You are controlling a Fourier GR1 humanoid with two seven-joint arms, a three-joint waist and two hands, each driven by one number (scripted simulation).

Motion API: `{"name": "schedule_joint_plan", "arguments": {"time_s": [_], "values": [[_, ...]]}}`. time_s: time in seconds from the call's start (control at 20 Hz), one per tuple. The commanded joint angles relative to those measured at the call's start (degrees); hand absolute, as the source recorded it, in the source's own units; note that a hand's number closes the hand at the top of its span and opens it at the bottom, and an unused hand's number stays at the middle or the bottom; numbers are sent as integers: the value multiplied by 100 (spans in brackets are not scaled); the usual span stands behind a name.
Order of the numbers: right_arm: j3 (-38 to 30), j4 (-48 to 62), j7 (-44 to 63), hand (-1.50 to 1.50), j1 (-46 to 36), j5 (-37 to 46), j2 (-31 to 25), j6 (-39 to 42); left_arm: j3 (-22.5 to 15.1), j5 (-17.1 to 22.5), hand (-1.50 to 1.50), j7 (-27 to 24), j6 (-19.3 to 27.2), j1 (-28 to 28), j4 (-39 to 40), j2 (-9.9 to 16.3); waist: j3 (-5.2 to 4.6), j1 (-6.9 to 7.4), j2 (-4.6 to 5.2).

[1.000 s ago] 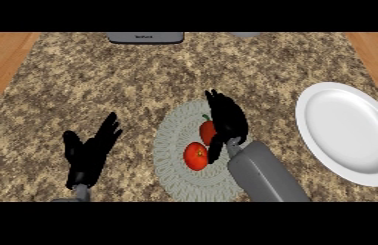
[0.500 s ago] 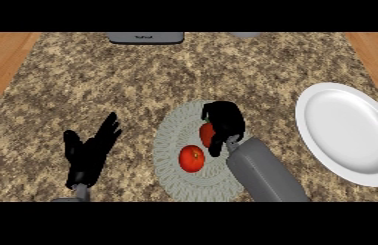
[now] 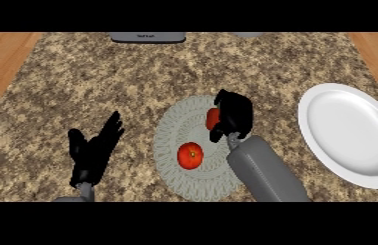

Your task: Pick the bell pepper from the placemat and place it in the plate

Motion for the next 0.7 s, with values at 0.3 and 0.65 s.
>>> {"name": "schedule_joint_plan", "arguments": {"time_s": [0.3, 0.65], "values": [[49, -55, 2990, 150, -870, 1998, 12, -2018, -19, -2, 0, 95, -33, 73, 21, 19, -8, 4, -33], [-527, -708, 3587, 150, -748, 2975, 10, -2498, 140, 72, 0, 28, 53, 25, 60, -10, -6, -117, -49]]}}
